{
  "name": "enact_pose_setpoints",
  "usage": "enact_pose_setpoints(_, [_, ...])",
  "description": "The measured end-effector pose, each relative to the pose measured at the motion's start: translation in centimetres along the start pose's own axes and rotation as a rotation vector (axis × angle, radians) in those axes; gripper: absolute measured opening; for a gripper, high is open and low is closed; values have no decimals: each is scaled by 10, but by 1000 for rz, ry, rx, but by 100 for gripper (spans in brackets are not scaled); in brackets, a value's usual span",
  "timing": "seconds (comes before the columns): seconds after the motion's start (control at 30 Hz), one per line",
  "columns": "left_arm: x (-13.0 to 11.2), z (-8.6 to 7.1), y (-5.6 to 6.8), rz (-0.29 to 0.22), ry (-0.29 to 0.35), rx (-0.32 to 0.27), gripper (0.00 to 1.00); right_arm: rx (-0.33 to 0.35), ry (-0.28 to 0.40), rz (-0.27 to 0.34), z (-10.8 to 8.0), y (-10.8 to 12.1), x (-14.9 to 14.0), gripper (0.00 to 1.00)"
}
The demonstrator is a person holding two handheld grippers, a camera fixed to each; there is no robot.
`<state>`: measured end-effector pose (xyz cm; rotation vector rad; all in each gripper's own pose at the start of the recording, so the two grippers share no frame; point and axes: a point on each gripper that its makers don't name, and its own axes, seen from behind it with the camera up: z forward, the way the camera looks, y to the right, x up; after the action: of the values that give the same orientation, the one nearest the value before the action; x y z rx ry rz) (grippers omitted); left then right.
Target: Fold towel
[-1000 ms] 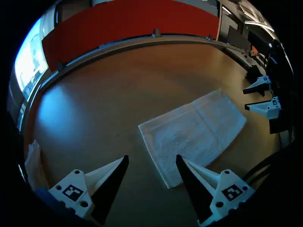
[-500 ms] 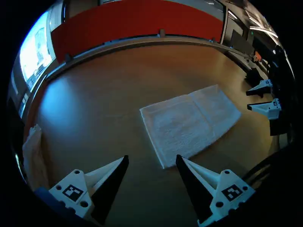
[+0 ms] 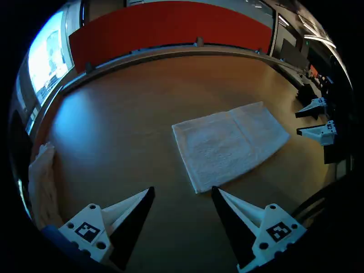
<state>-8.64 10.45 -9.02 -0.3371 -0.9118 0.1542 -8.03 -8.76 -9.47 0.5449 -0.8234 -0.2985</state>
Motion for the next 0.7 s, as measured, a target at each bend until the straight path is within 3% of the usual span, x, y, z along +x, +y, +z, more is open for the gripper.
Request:
enact_pose_setpoints(0.4, [-24,-20,-6,-89,14,37,92,55,-2,-40,7,-7,-1,84])
enact_pose_setpoints(0.7, [-34,-32,-8,-119,22,55,92,78,-19,-65,12,-7,-7,83])
